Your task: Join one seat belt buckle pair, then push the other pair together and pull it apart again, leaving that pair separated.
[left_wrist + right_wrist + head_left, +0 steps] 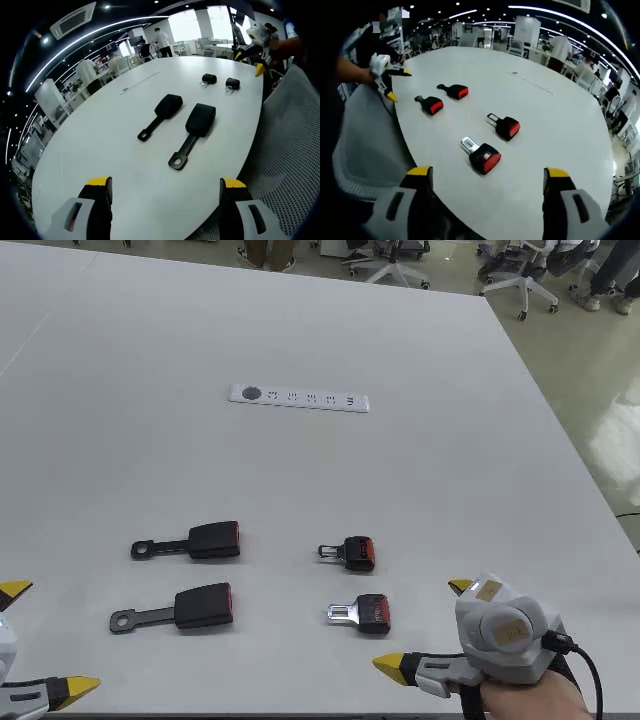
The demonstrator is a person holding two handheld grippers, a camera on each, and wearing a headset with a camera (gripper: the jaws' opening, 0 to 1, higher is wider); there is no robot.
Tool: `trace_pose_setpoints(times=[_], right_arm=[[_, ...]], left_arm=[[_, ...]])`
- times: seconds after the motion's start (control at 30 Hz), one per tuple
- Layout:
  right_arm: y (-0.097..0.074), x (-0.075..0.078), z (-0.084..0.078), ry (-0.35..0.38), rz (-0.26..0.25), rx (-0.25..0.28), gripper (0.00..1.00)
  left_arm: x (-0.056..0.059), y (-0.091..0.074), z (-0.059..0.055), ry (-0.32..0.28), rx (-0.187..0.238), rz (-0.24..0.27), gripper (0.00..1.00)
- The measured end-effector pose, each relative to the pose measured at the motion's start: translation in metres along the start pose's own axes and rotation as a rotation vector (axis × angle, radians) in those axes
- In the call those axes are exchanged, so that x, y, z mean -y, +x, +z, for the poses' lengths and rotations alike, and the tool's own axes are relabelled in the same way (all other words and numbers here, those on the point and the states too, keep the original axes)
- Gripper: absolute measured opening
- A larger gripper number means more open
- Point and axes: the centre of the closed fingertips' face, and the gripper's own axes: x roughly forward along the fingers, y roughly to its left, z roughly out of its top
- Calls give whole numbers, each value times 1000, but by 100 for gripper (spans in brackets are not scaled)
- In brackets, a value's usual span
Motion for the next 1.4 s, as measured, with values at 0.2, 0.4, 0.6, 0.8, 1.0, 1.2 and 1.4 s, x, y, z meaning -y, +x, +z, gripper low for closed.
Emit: trace_pose_setpoints(times=[0.2, 0.4, 0.6, 0.8, 1.0, 1.2, 1.4], right_arm=[[2, -1, -4, 3, 5, -17, 98], [5, -3, -6, -35, -10, -21, 100], [6, -8, -14, -42, -6, -36, 100], [5, -3, -13, -43, -35, -37, 100], [6, -5, -12, -27, -20, -35, 99], [7, -6, -11, 19, -12, -38, 99], [7, -8, -9, 8, -8, -38, 98]], left_arm=[[1, 0, -1, 3, -7, -4, 89], [2, 0, -1, 2, -8, -8, 91], [2, 1, -1, 4, -7, -12, 92], [2, 1, -1, 2, -7, -11, 92], [0, 0, -1, -4, -6, -3, 93], [-1, 0, -2, -5, -6, 2, 93], [-1, 0, -1, -5, -6, 1, 93]])
